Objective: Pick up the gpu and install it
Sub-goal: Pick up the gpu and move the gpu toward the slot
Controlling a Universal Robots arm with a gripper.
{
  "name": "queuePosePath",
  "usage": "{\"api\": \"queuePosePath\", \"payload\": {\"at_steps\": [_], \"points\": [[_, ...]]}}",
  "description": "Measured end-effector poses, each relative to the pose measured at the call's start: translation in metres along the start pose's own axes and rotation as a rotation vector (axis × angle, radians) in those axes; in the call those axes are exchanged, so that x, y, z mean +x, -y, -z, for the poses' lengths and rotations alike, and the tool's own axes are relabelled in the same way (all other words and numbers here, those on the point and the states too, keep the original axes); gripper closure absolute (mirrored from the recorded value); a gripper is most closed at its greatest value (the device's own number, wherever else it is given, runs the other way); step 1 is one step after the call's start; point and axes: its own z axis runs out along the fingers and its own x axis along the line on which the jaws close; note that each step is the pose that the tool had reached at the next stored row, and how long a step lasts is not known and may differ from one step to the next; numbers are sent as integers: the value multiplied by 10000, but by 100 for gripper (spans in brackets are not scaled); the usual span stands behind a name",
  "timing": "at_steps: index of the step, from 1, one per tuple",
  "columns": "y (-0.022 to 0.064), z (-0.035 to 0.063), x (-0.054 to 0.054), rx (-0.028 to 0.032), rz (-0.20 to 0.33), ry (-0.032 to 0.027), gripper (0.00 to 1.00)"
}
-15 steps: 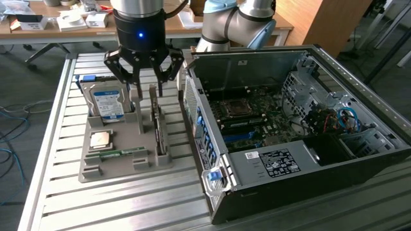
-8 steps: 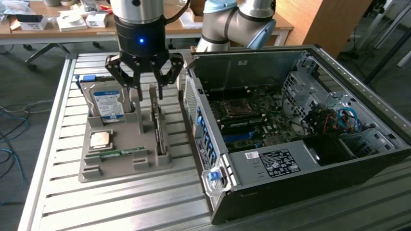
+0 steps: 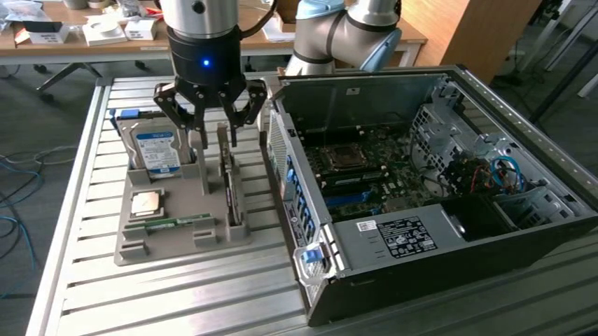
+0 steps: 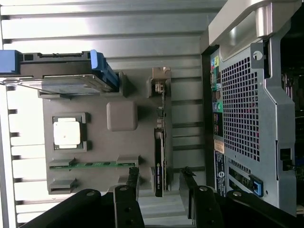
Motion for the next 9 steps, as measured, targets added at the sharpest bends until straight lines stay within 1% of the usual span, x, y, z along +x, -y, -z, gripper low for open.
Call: {"api": "queuePosePath", "payload": {"at_steps": [7, 8, 9], "points": [[0, -1, 0, -1, 0, 1, 51], [0, -1, 0, -1, 0, 1, 45], [0, -5, 0, -3, 1, 3, 45]]}}
